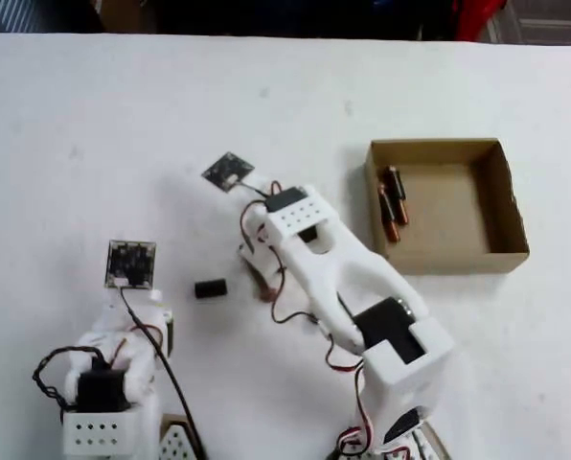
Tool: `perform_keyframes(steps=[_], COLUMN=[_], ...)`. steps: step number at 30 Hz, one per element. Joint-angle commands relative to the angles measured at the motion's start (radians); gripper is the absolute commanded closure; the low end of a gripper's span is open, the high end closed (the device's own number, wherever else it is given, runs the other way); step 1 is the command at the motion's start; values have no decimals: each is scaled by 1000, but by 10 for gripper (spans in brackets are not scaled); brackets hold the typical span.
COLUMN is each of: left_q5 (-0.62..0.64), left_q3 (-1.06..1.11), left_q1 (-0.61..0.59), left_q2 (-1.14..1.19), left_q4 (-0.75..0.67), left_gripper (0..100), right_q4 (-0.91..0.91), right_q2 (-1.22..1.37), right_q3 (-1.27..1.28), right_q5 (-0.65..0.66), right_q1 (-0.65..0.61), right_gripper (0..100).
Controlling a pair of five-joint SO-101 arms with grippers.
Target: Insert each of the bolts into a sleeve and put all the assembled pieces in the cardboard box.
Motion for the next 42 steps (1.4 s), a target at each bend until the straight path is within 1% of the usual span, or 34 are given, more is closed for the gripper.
perform_keyframes(steps=[1,5,12,17,20,23,26,34,42], left_q5=[-6,-6,-6,-6,-6,-6,-6,-6,-5], left_q3=[0,0,0,0,0,0,0,0,0], left_q1=[-2,-2,-4,-4,-4,-4,-1,-4,-1], left_q2=[-8,-8,-8,-8,-8,-8,-8,-8,-8], left_q4=[-23,-23,-23,-23,-23,-23,-23,-25,-23], left_gripper=[977,977,977,977,977,977,977,977,977], right_q4=[8,-2,-8,-10,-5,-5,7,117,246], right_q2=[16,62,71,71,67,48,1,-185,-461], right_q3=[-52,-71,-71,-71,-71,-74,-71,-71,-71], right_q5=[-12,-8,-8,-15,-15,-15,-15,-15,-15], right_q1=[12,12,12,12,12,21,28,27,28], right_gripper=[872,872,874,986,972,984,982,982,982])
